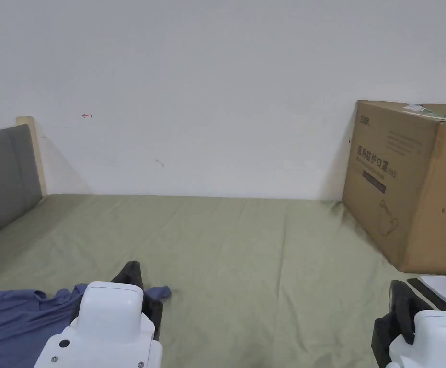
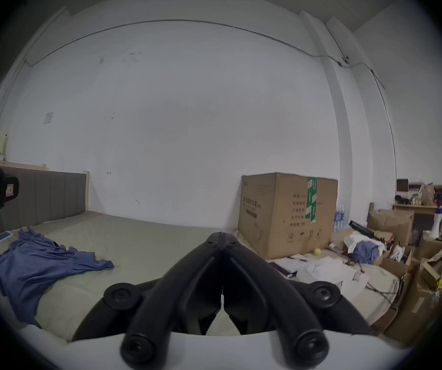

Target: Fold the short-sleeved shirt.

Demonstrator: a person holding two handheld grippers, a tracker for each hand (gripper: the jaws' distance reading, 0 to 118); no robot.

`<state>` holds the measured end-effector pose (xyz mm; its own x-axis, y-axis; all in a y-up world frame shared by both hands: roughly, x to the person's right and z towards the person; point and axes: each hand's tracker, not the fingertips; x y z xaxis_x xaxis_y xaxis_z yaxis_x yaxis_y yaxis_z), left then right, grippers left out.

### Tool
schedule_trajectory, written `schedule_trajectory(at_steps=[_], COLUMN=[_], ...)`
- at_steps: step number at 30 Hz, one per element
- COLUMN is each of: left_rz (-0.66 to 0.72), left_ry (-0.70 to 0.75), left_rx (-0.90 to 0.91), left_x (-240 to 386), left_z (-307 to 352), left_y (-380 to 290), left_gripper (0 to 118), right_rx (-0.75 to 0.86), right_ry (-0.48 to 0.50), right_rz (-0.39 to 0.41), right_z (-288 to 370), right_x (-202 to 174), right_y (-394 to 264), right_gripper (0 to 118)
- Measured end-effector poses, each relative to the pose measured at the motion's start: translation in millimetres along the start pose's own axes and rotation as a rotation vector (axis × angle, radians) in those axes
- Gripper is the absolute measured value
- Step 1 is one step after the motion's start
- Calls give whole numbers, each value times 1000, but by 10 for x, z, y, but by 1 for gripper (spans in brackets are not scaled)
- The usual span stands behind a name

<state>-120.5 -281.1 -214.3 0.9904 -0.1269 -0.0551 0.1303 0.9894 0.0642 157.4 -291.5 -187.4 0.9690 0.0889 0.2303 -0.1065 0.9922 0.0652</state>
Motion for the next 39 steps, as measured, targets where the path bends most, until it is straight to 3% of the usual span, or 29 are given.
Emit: schedule_trajectory(at_steps=[5,9,13,18,23,28,33,36,39], left_rz=[37,39,0,-16,-5,6,40,83,175], left_ry=[-15,75,277,475,550,576,492,347,175], left_rx=[-26,-35,-46,-60,-85,-87,-63,-241,-588], left_x=[-74,-447,-1020,-1649,-1857,-1849,-2054,-2380,-2730], left_z=[-3,120,402,890,1051,938,453,-265,-1181], left_y=[-3,54,71,72,-14,-146,-25,-56,-420], left_gripper=[0,0,0,0,0,0,0,0,0], right_rx=[-24,-15,-14,22,49,27,-52,-83,-123], right_ry=[-29,33,207,490,643,652,605,570,528], right_rz=[-26,-12,-67,-82,-78,-75,-115,-99,-61], right_z=[-20,-120,-215,-105,26,-77,-329,-502,-665], right_x=[48,-175,-772,-1669,-2074,-2087,-1894,-1788,-1719], right_y=[11,69,161,299,348,338,336,306,216], right_gripper=[0,0,0,0,0,0,0,0,0])
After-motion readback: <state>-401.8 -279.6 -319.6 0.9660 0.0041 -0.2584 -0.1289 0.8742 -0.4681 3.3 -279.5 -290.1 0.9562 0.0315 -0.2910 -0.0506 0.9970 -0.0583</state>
